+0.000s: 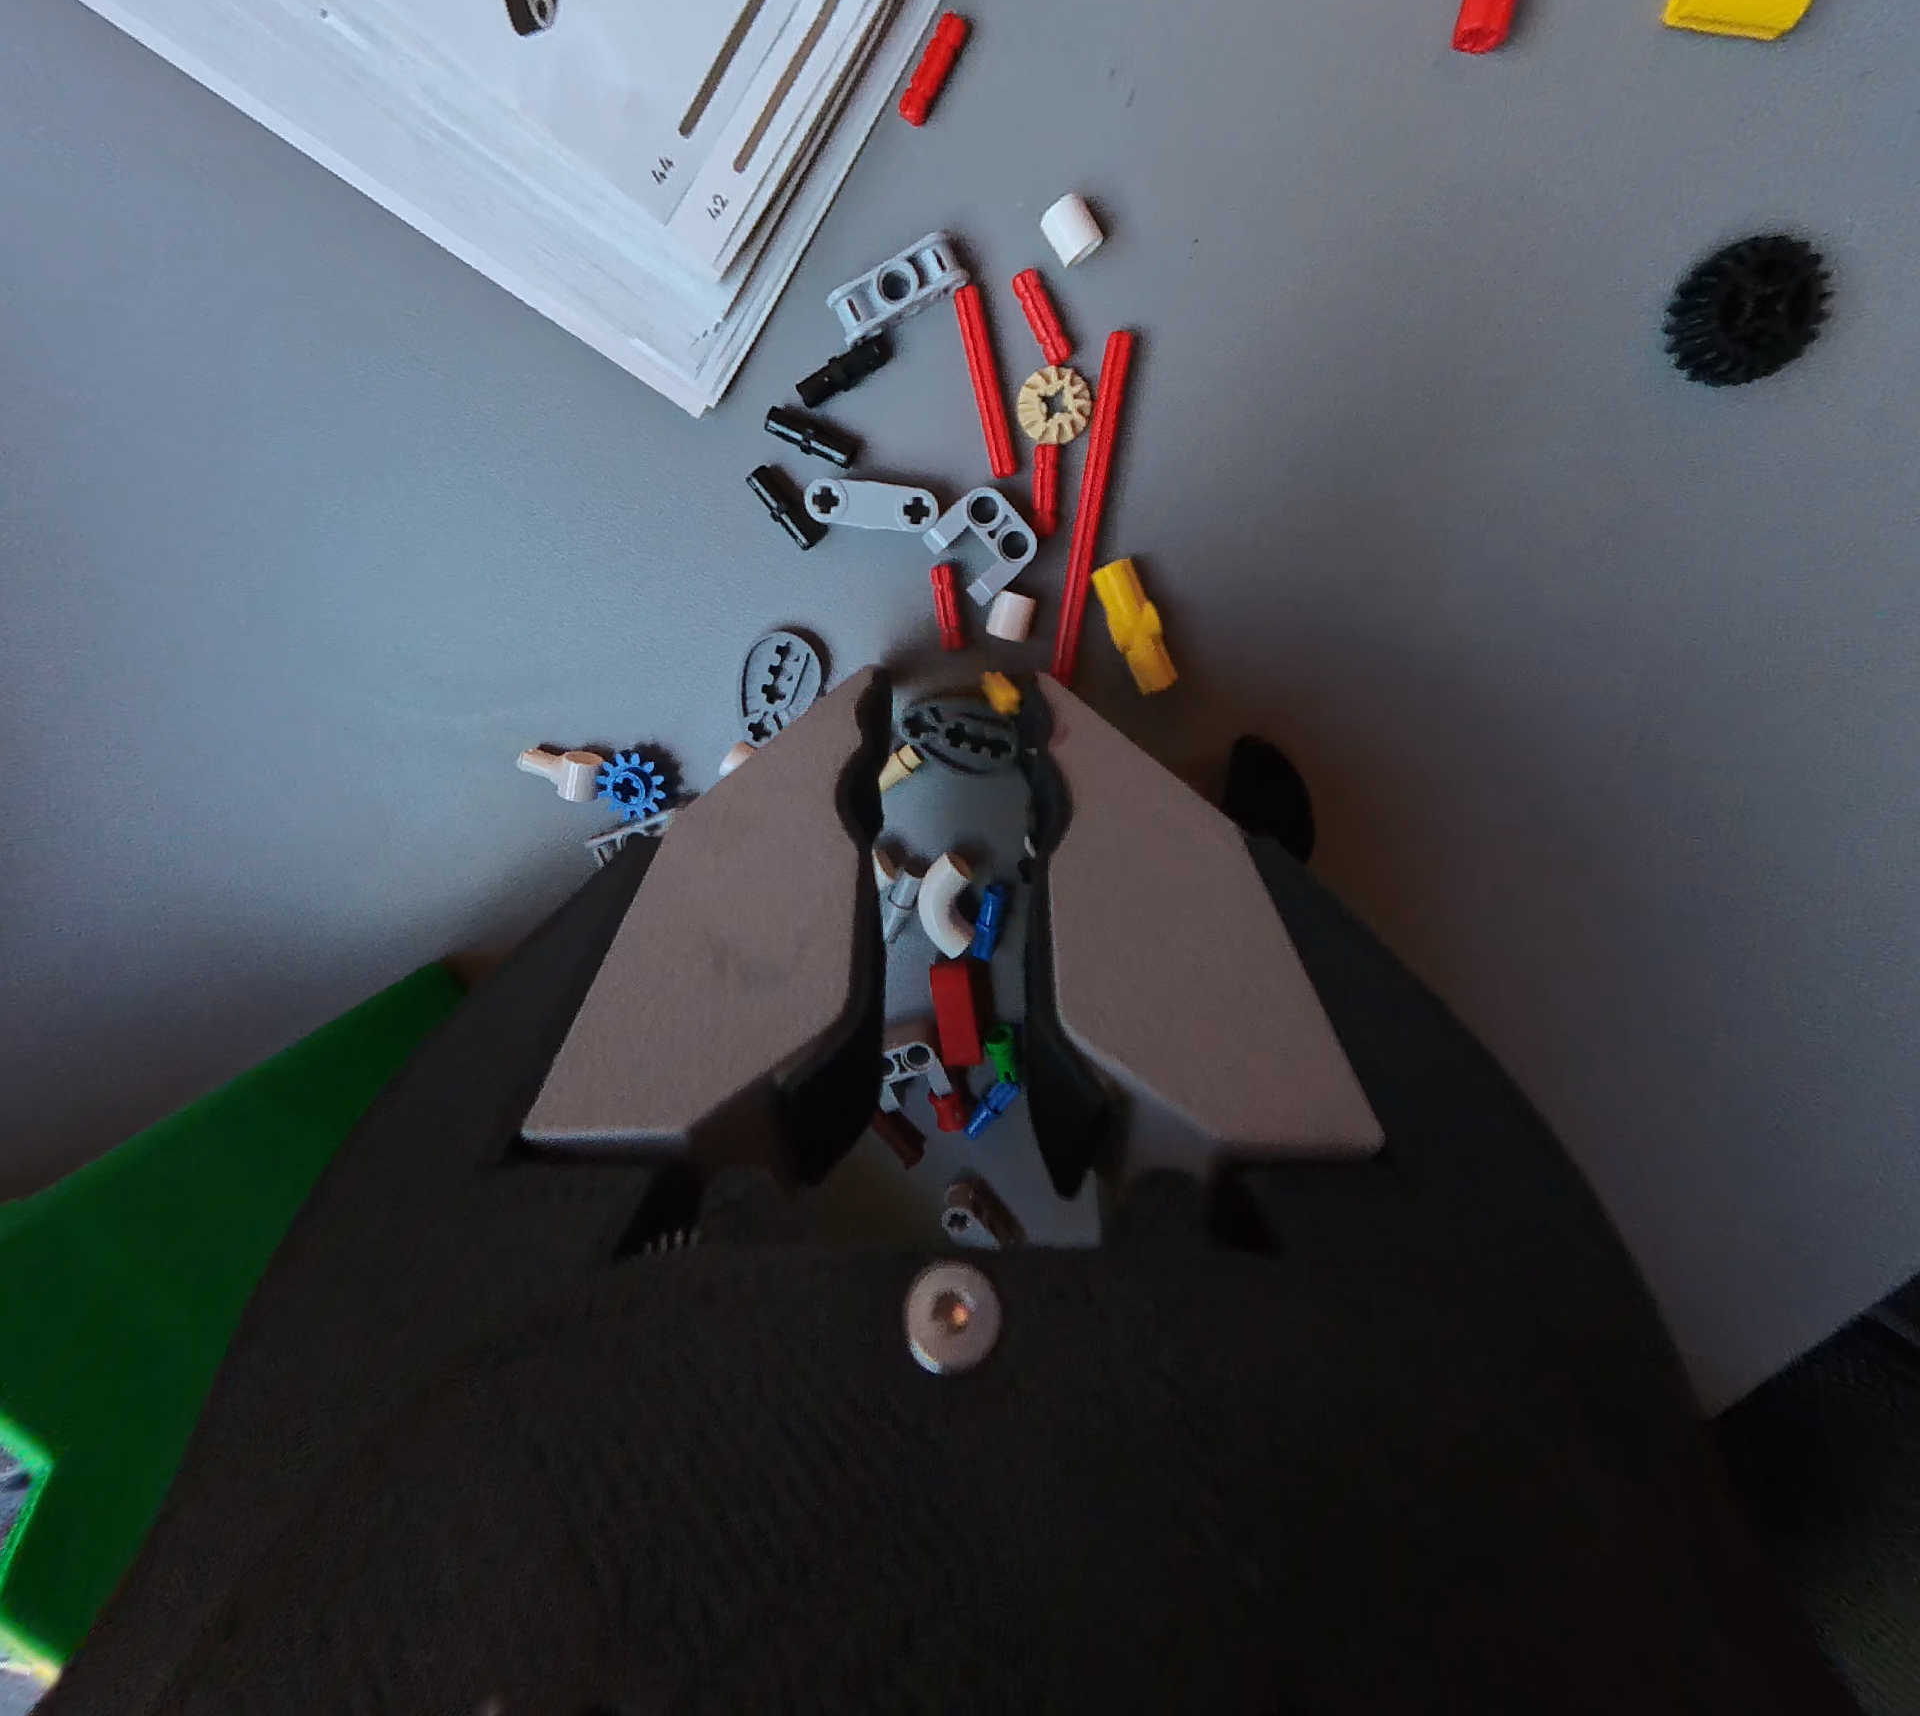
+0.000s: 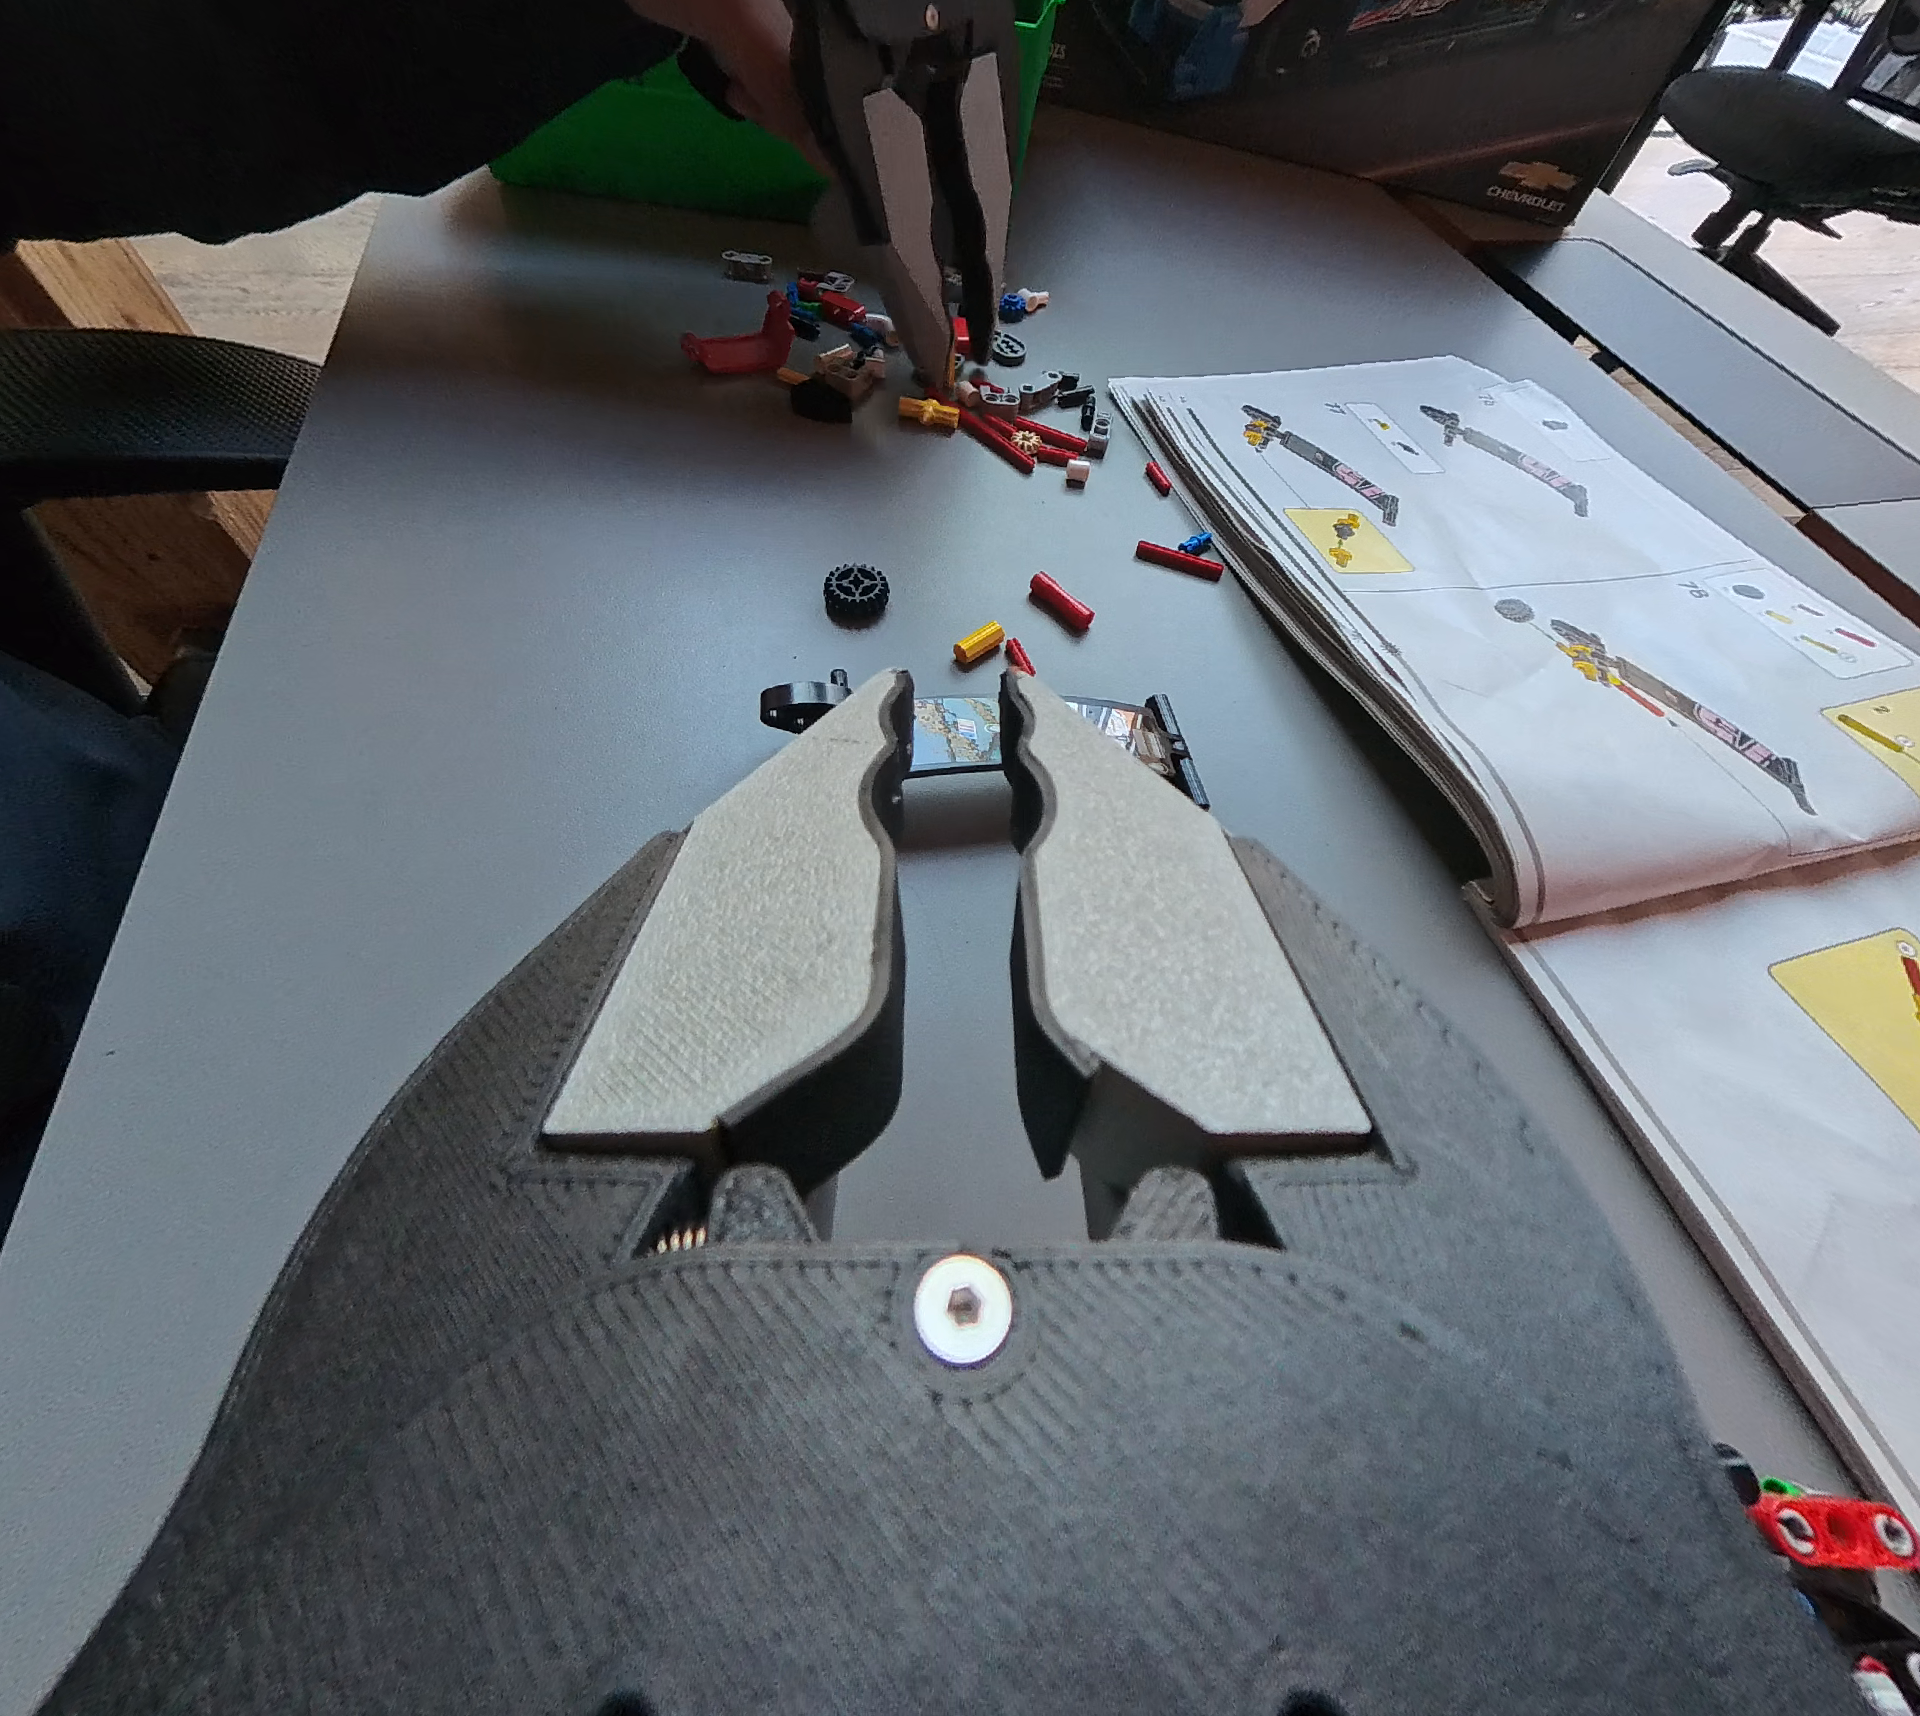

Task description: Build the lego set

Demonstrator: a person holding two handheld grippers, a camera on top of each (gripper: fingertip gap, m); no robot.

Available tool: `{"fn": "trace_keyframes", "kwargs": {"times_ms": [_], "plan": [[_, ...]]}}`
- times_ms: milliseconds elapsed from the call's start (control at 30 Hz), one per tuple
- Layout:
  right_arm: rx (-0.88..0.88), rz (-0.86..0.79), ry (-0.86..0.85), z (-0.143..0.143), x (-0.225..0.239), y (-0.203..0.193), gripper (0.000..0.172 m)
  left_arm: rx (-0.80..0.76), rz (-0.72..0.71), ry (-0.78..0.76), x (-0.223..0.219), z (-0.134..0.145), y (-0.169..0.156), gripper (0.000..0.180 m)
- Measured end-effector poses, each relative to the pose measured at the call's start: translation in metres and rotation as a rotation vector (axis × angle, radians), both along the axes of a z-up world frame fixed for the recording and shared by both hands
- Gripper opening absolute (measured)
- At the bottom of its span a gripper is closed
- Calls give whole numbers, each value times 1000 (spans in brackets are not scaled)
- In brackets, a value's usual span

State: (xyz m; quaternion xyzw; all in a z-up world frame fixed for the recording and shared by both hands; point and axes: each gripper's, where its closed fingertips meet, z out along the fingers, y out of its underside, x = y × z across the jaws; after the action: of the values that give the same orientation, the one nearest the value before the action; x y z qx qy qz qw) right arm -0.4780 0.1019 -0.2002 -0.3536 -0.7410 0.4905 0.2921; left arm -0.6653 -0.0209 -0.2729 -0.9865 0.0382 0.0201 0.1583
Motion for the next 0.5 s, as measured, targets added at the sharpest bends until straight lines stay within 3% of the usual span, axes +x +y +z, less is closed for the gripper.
{"fn": "trace_keyframes", "kwargs": {"times_ms": [267, 500], "plan": [[0, -2, -5, -1, 0, 1, 13, 11, -20, -16, 0, 0, 1, 27], [3, 0, -7, -2, 0, 0, 13, 21, -87, -39, 8, 0, 1, 18]]}}
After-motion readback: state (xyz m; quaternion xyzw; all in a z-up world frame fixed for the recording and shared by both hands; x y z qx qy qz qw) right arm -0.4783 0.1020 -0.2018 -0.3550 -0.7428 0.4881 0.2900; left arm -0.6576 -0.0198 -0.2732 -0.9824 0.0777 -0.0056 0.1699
